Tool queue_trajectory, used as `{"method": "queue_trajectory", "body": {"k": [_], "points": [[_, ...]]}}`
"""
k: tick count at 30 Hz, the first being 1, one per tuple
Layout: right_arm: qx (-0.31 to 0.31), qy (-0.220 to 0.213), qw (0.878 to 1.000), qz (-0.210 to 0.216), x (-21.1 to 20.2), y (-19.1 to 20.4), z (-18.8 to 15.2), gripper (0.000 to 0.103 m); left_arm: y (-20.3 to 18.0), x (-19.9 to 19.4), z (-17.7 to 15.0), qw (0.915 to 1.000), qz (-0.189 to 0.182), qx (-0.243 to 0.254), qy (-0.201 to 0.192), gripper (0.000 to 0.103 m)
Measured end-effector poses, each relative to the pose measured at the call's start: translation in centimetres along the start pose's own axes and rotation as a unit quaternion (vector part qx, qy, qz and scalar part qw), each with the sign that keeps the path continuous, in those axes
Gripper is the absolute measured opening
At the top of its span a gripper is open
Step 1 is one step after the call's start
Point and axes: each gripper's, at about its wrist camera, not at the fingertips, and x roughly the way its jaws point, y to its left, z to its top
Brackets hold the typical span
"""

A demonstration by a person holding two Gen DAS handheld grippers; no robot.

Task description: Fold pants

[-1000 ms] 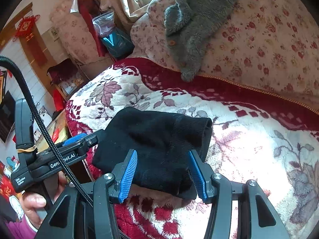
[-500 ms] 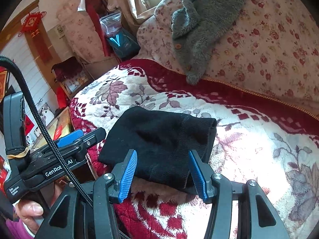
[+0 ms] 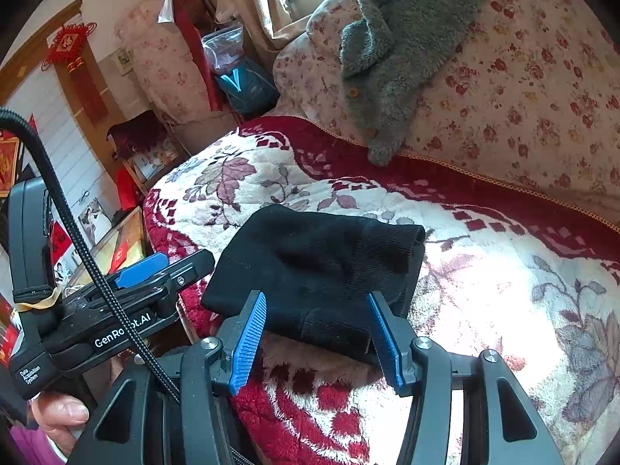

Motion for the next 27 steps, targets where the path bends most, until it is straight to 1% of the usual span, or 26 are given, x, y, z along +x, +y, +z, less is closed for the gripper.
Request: {"method": "queue_trajectory", "body": {"k": [27], "points": [[-0.001, 0.011, 1.000, 0.003, 0.97, 0.35, -0.31, 0.052, 0.45, 0.62, -0.40, 1.0000, -0.001, -0.002, 0.006, 0.074]]}}
